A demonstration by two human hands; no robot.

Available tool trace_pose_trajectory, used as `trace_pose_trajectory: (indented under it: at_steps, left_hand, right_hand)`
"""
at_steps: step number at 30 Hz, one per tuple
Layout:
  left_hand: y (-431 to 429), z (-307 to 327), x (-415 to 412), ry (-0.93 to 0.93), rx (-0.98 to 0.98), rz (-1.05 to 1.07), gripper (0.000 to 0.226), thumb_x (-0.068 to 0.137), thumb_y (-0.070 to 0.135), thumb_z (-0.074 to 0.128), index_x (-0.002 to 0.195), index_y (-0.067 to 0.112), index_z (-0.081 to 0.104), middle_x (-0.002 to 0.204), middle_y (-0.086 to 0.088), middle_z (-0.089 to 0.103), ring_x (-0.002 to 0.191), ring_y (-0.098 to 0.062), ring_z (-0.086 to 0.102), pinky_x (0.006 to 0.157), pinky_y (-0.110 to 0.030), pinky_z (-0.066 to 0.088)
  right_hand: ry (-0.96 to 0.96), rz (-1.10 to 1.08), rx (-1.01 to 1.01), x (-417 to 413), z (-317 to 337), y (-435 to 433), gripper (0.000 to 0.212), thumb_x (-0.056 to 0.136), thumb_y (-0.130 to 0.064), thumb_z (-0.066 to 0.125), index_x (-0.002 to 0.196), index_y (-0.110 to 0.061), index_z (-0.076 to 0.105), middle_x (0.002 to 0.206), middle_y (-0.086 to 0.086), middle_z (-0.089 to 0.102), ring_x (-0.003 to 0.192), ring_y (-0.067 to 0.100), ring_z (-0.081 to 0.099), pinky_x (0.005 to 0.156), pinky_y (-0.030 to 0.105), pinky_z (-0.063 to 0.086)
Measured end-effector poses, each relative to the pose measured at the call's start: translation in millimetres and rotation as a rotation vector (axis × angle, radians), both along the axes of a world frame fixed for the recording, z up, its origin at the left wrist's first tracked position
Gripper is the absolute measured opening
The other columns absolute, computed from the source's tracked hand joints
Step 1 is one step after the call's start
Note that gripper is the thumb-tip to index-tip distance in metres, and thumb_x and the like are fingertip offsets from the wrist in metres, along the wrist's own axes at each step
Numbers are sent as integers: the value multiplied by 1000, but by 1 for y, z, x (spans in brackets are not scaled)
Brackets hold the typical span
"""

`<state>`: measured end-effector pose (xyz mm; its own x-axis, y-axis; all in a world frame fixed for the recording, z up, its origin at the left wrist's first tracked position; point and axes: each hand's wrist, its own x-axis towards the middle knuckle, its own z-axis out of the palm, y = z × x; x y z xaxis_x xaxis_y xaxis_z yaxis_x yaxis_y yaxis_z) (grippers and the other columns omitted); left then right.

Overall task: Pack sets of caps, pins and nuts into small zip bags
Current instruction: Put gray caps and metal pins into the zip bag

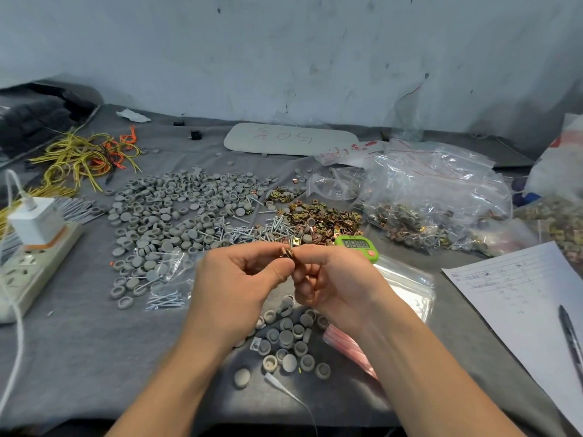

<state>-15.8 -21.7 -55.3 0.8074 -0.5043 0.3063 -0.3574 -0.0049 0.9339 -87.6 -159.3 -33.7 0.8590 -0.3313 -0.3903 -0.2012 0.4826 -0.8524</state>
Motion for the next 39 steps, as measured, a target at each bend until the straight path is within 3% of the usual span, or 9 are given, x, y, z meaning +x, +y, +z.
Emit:
trace_pose_trajectory:
  at_steps: [10, 14, 18, 21, 25, 27, 31, 34, 39]
  left_hand:
    - [2, -1, 1, -58, 89, 49, 19, 87, 22, 80, 97, 38, 81, 72, 9, 76, 65, -9, 71, 64, -32, 60]
    - [13, 8, 5, -80, 134, 49, 30, 80, 27, 86, 102, 46, 78, 72, 8, 75, 57, -5, 63, 52, -19, 48]
    - [39, 23, 28, -103, 233, 67, 42, 68, 21, 73, 101, 46, 79, 98, 19, 75, 87, -1, 69, 76, -23, 56]
    - [49, 26, 35, -244, 554, 38, 67, 52, 29, 65, 116, 51, 71, 131, 40, 53, 119, 17, 48, 104, -18, 35]
    - [48, 13, 33, -306, 920, -129, 112, 56, 23, 58, 157, 50, 19, 165, 25, 14, 145, 9, 7, 125, -35, 14]
    - [46, 8, 34, -331, 986, -164, 121, 53, 21, 52, 159, 49, 3, 170, 18, 5, 150, 4, -5, 128, -35, 0]
    - [40, 2, 34, -372, 959, -97, 116, 66, 14, 59, 158, 52, -1, 170, 15, 10, 148, 5, -4, 120, -28, -10]
    - [33, -2, 37, -413, 960, -25, 118, 76, 7, 66, 157, 53, -5, 170, 15, 9, 156, -8, 1, 117, -29, -10]
    - [17, -11, 43, -391, 1022, 11, 124, 76, 5, 69, 157, 51, -12, 171, 7, 5, 158, -19, -2, 111, -34, -13]
  right_hand:
    - [16, 110, -78, -3, 5, 1, 42, 101, -20, 60, 62, -14, 74, 59, 6, 58, 48, 14, 48, 47, 21, 39]
    - [-14, 38, -32, -3, 4, 1, 46, 99, -16, 62, 56, -12, 77, 58, 6, 58, 46, 12, 48, 44, 19, 40]
    - [10, -14, 103, -1, 4, -4, 43, 99, -15, 61, 59, -7, 73, 59, 7, 56, 42, 12, 46, 40, 20, 39]
    - [6, -11, 137, 1, 3, -3, 36, 101, -16, 59, 68, -5, 70, 60, 6, 55, 43, 12, 45, 41, 21, 37]
    - [7, -18, 112, 5, 1, 1, 34, 101, -15, 59, 70, -5, 68, 60, 6, 55, 42, 12, 43, 42, 21, 35]
    - [-2, -21, 103, 6, 0, 2, 32, 99, -14, 62, 70, -4, 71, 60, 7, 56, 42, 12, 44, 42, 21, 36]
    - [-28, -45, 69, 7, -1, 4, 26, 96, -14, 68, 75, -1, 74, 62, 8, 60, 46, 13, 49, 43, 21, 40]
    - [3, -119, -97, 9, -3, 6, 21, 96, -9, 69, 76, -5, 73, 64, 9, 66, 47, 12, 53, 44, 19, 43]
    - [68, -173, -797, 8, -11, 8, 21, 90, -12, 72, 71, -18, 77, 64, 0, 74, 52, 9, 66, 52, 21, 49]
